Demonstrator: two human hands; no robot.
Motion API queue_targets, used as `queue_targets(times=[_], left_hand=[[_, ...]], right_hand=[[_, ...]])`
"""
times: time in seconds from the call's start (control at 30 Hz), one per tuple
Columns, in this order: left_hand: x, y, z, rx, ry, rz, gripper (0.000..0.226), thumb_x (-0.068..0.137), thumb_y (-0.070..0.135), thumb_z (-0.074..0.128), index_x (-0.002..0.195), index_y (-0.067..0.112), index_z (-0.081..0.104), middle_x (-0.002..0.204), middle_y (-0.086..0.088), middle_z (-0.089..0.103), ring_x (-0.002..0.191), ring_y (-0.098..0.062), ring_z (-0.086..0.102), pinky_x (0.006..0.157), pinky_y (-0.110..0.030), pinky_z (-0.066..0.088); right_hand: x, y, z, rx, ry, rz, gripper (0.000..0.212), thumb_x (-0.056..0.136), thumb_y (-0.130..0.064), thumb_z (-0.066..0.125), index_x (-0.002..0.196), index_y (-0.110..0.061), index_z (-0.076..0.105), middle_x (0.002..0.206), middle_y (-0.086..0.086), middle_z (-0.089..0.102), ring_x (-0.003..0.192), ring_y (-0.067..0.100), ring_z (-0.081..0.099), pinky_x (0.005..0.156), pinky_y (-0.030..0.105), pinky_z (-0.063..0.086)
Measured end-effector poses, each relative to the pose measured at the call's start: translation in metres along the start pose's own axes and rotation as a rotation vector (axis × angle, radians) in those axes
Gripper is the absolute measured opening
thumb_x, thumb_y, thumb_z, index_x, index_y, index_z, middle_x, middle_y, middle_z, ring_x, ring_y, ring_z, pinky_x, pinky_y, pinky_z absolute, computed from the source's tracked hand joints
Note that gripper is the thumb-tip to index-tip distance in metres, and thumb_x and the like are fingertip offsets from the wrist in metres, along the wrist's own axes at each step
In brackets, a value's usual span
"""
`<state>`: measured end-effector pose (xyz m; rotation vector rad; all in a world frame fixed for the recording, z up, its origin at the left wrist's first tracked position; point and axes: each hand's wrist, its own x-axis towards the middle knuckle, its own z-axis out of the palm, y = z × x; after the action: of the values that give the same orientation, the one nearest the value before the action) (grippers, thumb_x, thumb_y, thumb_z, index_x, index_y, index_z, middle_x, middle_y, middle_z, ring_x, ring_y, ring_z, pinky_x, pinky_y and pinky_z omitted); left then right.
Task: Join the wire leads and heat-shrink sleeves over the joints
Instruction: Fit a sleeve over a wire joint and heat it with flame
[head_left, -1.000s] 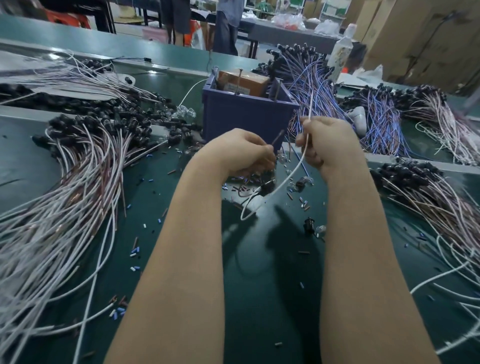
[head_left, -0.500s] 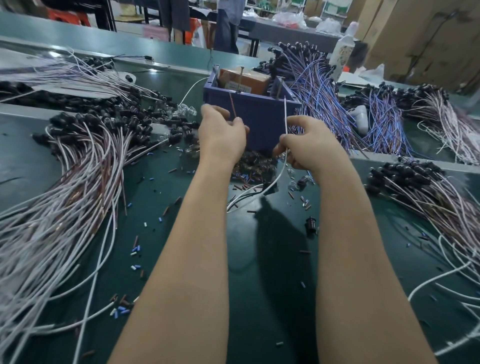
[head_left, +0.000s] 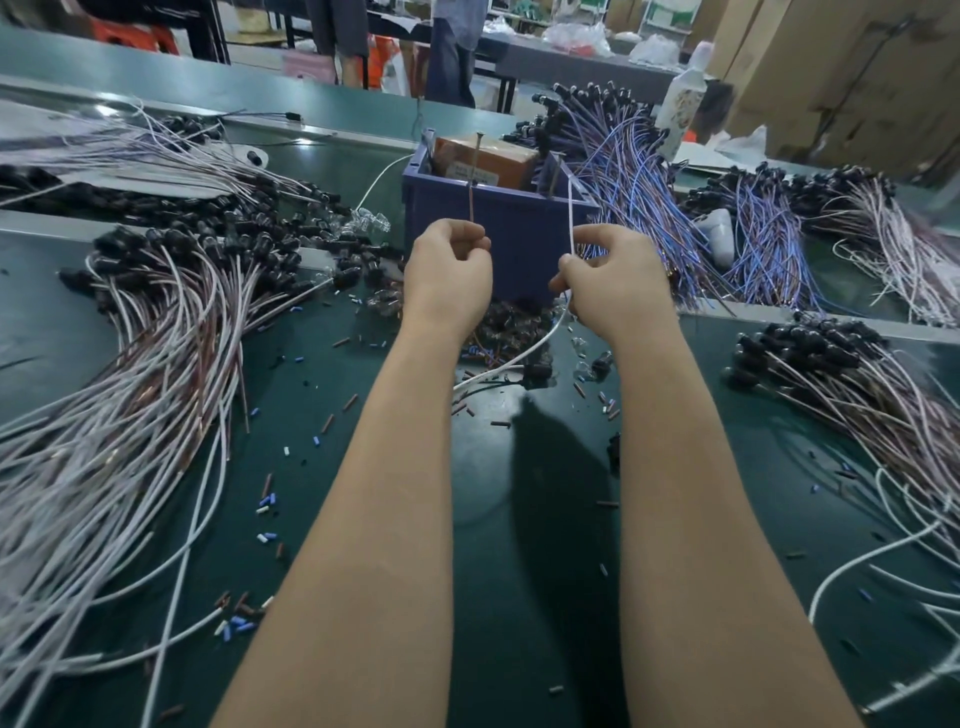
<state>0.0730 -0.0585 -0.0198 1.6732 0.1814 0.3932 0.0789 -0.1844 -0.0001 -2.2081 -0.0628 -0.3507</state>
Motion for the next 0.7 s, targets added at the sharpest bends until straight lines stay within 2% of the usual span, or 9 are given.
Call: queue_targets(times=[0.07, 0.13, 0.17, 0.23, 0.3, 0.43, 0.5, 0.63, 0.7], left_hand=[[0.0001, 0.0002, 0.0002, 0.003, -0.009, 0.004, 0.018, 0.092, 0.006, 0.045, 0.104, 0.014, 0.055, 0.112, -0.007, 0.064, 0.106, -0.023, 0.06, 0.098, -0.038, 0.046], [0.0009, 0.0, 0.0, 0.005, -0.012, 0.002, 0.021, 0.092, 0.007, 0.045, 0.109, 0.012, 0.057, 0.113, -0.007, 0.064, 0.107, -0.023, 0.06, 0.098, -0.039, 0.047], [0.0012, -0.0002, -0.0001, 0.005, -0.014, 0.0, 0.023, 0.092, 0.007, 0.045, 0.11, 0.011, 0.057, 0.114, -0.008, 0.063, 0.108, -0.024, 0.06, 0.098, -0.039, 0.047], [0.0021, -0.0007, -0.0001, 0.003, -0.02, 0.001, 0.024, 0.092, 0.005, 0.044, 0.111, 0.01, 0.058, 0.114, -0.008, 0.063, 0.106, -0.024, 0.06, 0.096, -0.037, 0.048], [0.0021, -0.0004, 0.0, 0.0, -0.024, 0.005, 0.023, 0.091, 0.005, 0.045, 0.11, 0.01, 0.058, 0.113, -0.009, 0.064, 0.102, -0.024, 0.061, 0.095, -0.037, 0.048], [0.0011, 0.0015, 0.0005, 0.008, -0.027, 0.014, 0.023, 0.092, 0.006, 0.045, 0.109, 0.01, 0.059, 0.114, -0.008, 0.064, 0.106, -0.024, 0.061, 0.096, -0.036, 0.048], [0.0005, 0.0022, 0.001, 0.007, -0.025, 0.009, 0.021, 0.092, 0.008, 0.046, 0.108, 0.011, 0.059, 0.115, -0.009, 0.063, 0.108, -0.024, 0.06, 0.099, -0.039, 0.046], [0.0, 0.0028, 0.0016, -0.001, -0.027, 0.003, 0.018, 0.092, 0.008, 0.046, 0.105, 0.013, 0.058, 0.116, -0.009, 0.064, 0.109, -0.025, 0.06, 0.1, -0.042, 0.046], [-0.0003, 0.0029, 0.0011, -0.009, -0.028, -0.006, 0.016, 0.092, 0.009, 0.045, 0.1, 0.016, 0.058, 0.114, -0.008, 0.065, 0.107, -0.024, 0.061, 0.098, -0.04, 0.047]], right_hand=[[0.0002, 0.0002, 0.002, -0.008, 0.019, -0.024, 0.035, 0.092, -0.009, 0.05, 0.126, -0.012, 0.055, 0.074, -0.001, 0.065, 0.052, -0.002, 0.049, 0.074, 0.025, 0.049], [-0.0005, -0.0007, 0.0034, -0.021, 0.021, -0.042, 0.034, 0.092, -0.01, 0.051, 0.126, -0.011, 0.056, 0.082, 0.002, 0.068, 0.053, -0.007, 0.054, 0.074, 0.024, 0.049], [-0.0013, -0.0011, 0.0043, -0.031, 0.015, -0.046, 0.034, 0.092, -0.011, 0.051, 0.127, -0.012, 0.056, 0.092, 0.005, 0.07, 0.064, -0.008, 0.06, 0.079, 0.024, 0.049], [-0.0025, -0.0016, 0.0057, -0.049, 0.005, -0.041, 0.037, 0.094, -0.013, 0.051, 0.131, -0.012, 0.054, 0.111, 0.01, 0.068, 0.1, 0.013, 0.065, 0.096, 0.033, 0.047], [-0.0032, -0.0024, 0.0062, -0.058, -0.006, -0.03, 0.037, 0.095, -0.015, 0.05, 0.132, -0.013, 0.053, 0.117, 0.011, 0.066, 0.11, 0.023, 0.061, 0.1, 0.038, 0.045], [-0.0021, -0.0021, 0.0054, -0.078, -0.019, -0.031, 0.035, 0.093, -0.012, 0.05, 0.128, -0.014, 0.058, 0.114, 0.011, 0.067, 0.107, 0.024, 0.063, 0.099, 0.038, 0.045], [-0.0014, -0.0018, 0.0047, -0.076, -0.013, -0.028, 0.033, 0.091, -0.01, 0.05, 0.121, -0.014, 0.063, 0.108, 0.01, 0.069, 0.101, 0.022, 0.064, 0.096, 0.033, 0.047], [-0.0012, 0.0004, 0.0046, -0.071, -0.003, -0.02, 0.029, 0.09, -0.01, 0.051, 0.114, -0.013, 0.066, 0.097, 0.008, 0.07, 0.081, 0.015, 0.061, 0.087, 0.03, 0.049], [-0.0004, 0.0007, 0.0041, -0.035, -0.008, 0.004, 0.024, 0.089, -0.011, 0.051, 0.107, -0.013, 0.066, 0.077, 0.0, 0.068, 0.061, 0.001, 0.059, 0.072, 0.025, 0.048]])
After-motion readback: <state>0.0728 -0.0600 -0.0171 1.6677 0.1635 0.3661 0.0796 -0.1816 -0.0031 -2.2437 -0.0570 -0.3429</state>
